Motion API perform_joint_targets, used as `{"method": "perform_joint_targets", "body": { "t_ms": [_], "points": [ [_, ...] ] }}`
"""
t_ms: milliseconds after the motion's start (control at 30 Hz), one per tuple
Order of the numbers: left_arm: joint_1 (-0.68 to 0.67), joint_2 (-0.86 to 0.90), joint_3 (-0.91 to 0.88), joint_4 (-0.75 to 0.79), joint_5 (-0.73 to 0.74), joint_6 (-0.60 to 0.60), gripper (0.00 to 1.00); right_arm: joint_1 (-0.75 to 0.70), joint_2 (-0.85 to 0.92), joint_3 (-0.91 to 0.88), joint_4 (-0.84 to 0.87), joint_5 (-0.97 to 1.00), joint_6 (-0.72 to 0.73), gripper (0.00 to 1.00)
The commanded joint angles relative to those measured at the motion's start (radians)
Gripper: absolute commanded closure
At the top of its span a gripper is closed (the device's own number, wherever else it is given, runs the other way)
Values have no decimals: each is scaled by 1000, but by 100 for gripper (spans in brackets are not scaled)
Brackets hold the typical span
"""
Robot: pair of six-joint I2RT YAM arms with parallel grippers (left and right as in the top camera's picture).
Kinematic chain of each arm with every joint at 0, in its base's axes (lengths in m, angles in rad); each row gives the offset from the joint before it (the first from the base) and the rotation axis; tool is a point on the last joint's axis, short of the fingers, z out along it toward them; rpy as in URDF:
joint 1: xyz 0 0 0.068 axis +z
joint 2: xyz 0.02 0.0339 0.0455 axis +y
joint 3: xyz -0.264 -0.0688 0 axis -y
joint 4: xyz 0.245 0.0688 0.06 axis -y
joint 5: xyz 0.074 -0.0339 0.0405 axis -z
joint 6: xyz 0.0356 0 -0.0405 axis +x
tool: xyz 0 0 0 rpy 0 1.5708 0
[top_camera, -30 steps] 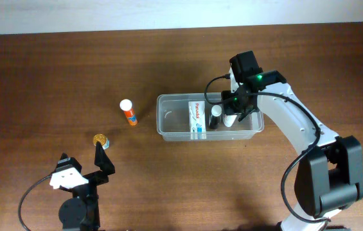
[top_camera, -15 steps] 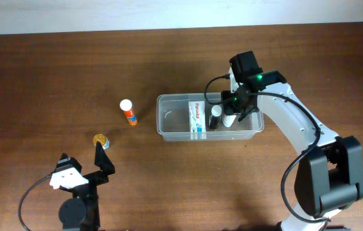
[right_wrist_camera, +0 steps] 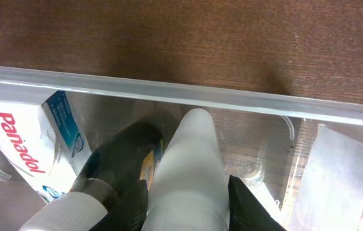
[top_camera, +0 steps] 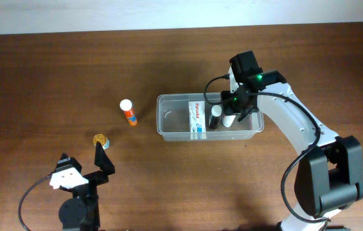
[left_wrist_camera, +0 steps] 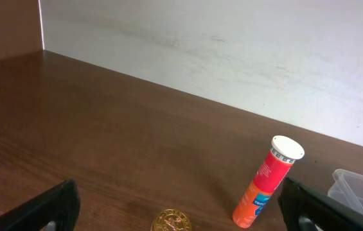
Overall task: Pack container
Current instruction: 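Lower the spray bottle into the container beside the brown bottle, then open the right gripper and withdraw it up and right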
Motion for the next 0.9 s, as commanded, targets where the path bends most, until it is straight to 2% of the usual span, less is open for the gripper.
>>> {"method": "perform_joint_targets", "body": {
  "t_ms": [0,133,467,767,867],
  "points": [
    [5,-3,-2,-2,-11,-6,1,12,0,-3,0,-10,5,67],
    [5,-3,-2,-2,-11,-6,1,12,0,-3,0,-9,5,66],
    [5,-3,-2,-2,-11,-6,1,11,-4,95,-67,-2,-22,52],
    [5,-3,-2,-2,-11,-6,1,11,-37,344,-253,2,-48,44],
    [5,-3,-2,-2,-11,-6,1,10,-58,465,-360,109,-48,36]
  ]
}}
